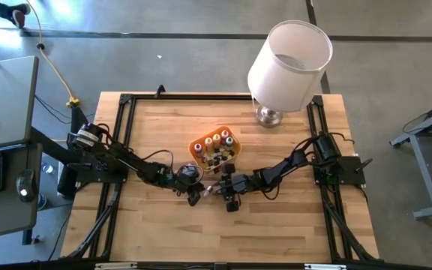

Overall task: Pick & Place food coloring
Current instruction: Put the small red food coloring bottle into the yellow bin

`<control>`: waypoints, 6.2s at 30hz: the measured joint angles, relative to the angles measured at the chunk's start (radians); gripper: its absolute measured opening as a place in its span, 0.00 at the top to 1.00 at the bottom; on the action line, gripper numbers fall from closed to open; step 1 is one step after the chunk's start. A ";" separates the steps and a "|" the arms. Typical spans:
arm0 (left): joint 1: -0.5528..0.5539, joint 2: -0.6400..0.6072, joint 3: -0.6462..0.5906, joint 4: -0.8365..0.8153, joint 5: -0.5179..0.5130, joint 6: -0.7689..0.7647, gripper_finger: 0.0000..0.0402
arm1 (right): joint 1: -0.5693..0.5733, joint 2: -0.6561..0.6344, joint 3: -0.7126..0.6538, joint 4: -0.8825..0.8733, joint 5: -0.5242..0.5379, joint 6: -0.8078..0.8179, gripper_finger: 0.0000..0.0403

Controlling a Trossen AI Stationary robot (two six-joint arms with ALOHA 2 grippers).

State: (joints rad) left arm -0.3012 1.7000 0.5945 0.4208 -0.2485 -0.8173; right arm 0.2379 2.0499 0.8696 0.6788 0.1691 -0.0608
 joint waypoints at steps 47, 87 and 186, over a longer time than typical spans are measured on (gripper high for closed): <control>0.000 -0.025 0.001 -0.110 -0.030 -0.006 0.82 | -0.066 0.030 0.134 -0.206 -0.187 -0.127 0.70; 0.000 -0.023 -0.002 -0.080 -0.042 -0.026 0.82 | -0.226 -0.230 0.130 -0.591 0.133 -0.023 0.75; 0.000 -0.023 0.000 -0.098 -0.185 0.013 0.82 | -0.252 -0.074 0.411 -0.857 0.130 -0.179 0.80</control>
State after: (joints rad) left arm -0.3008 1.6772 0.5941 0.3224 -0.4340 -0.8045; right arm -0.0141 1.9763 1.2806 -0.1785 0.2986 -0.2401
